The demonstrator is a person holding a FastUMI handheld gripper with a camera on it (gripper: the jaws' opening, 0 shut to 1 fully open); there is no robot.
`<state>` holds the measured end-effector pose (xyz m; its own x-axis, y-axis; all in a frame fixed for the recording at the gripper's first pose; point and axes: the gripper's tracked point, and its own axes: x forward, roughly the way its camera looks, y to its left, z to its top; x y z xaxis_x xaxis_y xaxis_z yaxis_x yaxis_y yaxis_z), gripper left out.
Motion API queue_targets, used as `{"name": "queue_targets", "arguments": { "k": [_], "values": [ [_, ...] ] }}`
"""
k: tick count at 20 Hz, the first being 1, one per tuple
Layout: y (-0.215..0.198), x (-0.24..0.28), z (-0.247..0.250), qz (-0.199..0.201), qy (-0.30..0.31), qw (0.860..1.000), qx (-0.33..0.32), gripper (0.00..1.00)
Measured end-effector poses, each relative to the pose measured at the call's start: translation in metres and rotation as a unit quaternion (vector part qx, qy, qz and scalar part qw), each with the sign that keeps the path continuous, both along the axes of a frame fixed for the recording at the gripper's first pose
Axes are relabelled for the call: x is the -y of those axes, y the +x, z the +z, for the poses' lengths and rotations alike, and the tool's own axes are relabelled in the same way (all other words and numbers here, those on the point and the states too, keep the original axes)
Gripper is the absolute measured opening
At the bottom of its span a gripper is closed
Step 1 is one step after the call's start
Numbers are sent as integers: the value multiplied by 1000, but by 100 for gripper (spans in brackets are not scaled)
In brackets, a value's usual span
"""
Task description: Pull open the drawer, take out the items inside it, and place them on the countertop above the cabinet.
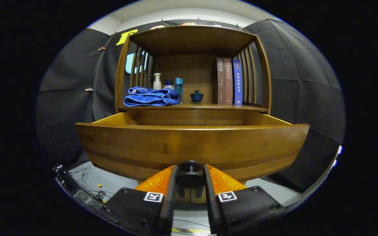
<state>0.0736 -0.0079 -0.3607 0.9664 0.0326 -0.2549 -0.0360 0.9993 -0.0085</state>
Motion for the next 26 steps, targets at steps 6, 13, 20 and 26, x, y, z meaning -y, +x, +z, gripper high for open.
{"name": "queue_targets", "arguments": {
  "k": [6,13,20,26],
  "values": [
    [-17,11,29,-11,0,1000,16,98],
    [3,24,130,-1,25,999,43,97],
    [95,15,123,29,49,986,-156,99],
    [140,29,26,34,-42,934,-352,98]
  ]
}}
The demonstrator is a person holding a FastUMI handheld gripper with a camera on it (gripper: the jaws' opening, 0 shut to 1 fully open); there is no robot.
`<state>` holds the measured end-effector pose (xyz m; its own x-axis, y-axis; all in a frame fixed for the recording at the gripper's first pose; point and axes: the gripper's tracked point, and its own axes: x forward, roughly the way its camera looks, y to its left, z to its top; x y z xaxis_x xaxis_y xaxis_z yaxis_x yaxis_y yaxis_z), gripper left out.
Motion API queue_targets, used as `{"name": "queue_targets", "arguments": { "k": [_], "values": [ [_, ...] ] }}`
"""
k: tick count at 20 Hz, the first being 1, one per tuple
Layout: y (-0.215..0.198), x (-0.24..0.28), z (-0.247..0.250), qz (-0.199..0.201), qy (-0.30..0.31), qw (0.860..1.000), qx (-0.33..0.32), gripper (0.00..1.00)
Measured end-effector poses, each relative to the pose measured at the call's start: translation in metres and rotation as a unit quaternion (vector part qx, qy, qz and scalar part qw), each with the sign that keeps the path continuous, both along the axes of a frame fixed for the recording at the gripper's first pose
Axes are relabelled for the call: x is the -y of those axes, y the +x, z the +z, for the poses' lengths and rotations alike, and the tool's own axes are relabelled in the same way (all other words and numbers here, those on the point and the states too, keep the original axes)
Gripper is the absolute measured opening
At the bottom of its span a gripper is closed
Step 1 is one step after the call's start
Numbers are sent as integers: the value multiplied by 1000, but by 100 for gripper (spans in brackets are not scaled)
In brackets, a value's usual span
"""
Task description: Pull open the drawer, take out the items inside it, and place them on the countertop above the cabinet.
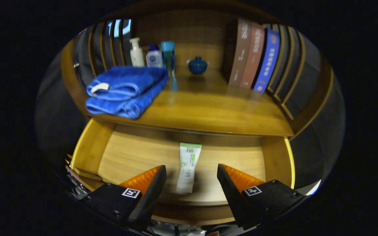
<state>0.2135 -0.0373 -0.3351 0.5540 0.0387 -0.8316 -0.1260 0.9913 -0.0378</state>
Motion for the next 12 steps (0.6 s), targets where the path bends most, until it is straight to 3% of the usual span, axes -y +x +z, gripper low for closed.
{"name": "queue_targets", "arguments": {
  "k": [4,9,12],
  "values": [
    [7,-1,-52,-11,7,996,-93,98],
    [17,5,-72,-17,-19,991,-133,70],
    [7,-7,-85,-21,5,986,-166,54]
  ]
}}
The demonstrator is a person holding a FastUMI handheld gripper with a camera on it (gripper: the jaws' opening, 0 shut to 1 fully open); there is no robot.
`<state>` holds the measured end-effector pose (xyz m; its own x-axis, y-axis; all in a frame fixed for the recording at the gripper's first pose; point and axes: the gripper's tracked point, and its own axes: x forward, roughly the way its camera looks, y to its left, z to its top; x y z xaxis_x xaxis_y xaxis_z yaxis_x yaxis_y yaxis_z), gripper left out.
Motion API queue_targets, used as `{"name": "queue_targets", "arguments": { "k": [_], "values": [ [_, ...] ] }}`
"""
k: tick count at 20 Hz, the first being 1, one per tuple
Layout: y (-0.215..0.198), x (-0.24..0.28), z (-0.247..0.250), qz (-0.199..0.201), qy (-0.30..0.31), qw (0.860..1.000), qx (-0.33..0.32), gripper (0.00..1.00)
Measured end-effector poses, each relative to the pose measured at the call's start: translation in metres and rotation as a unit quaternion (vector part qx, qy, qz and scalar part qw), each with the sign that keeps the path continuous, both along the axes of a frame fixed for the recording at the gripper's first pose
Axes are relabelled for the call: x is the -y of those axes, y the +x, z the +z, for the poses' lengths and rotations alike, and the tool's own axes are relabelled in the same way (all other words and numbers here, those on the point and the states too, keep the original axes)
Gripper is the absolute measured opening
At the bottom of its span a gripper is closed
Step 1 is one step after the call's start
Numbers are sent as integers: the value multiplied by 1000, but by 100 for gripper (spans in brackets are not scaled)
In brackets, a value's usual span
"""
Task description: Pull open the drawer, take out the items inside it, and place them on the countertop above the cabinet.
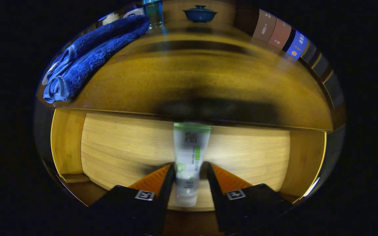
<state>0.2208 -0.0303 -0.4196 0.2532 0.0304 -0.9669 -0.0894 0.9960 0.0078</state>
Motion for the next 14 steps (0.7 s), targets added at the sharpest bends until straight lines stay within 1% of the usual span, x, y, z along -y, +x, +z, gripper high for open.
{"name": "queue_targets", "arguments": {
  "k": [2,3,4,7,9,12,14],
  "values": [
    [5,0,4,12,-1,1000,14,43],
    [2,1,7,8,-1,1000,20,38],
    [1,-3,12,8,10,1000,24,28],
    [-13,-11,30,-5,43,998,42,28],
    [-21,-14,48,-4,58,997,59,28],
    [-29,-13,78,-17,71,993,89,28],
    [-31,-17,99,-15,81,991,107,28]
  ]
}}
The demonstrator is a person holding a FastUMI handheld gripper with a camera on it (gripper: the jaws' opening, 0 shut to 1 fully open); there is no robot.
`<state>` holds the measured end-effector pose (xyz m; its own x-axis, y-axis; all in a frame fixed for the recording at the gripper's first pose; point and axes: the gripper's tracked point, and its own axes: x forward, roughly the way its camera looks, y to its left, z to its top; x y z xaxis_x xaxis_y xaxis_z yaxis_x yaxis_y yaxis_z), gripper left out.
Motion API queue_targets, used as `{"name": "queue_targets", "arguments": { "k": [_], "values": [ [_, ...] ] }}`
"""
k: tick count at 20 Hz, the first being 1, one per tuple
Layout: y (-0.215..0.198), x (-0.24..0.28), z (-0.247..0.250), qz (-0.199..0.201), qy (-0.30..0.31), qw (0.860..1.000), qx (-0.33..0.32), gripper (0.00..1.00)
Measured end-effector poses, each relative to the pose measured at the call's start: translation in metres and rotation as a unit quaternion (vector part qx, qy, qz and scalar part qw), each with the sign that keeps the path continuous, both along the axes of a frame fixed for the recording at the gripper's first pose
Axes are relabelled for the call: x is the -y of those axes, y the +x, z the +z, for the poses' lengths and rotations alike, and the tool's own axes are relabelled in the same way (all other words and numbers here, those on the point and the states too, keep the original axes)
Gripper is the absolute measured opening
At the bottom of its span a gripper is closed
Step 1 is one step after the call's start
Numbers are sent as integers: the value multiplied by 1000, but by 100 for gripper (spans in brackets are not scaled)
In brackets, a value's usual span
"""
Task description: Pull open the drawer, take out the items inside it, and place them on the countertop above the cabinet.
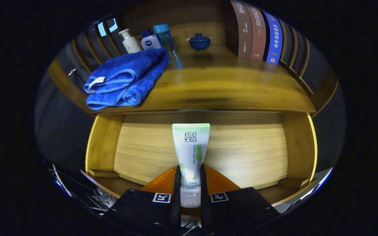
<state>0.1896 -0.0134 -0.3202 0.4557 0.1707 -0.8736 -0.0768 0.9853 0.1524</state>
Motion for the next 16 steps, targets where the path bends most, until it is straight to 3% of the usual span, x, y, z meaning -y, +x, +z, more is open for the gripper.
{"name": "queue_targets", "arguments": {
  "k": [3,7,16],
  "values": [
    [8,-9,30,4,13,1000,12,28],
    [57,-3,54,-10,-15,1000,24,28],
    [162,2,32,-49,-40,998,-12,28]
  ]
}}
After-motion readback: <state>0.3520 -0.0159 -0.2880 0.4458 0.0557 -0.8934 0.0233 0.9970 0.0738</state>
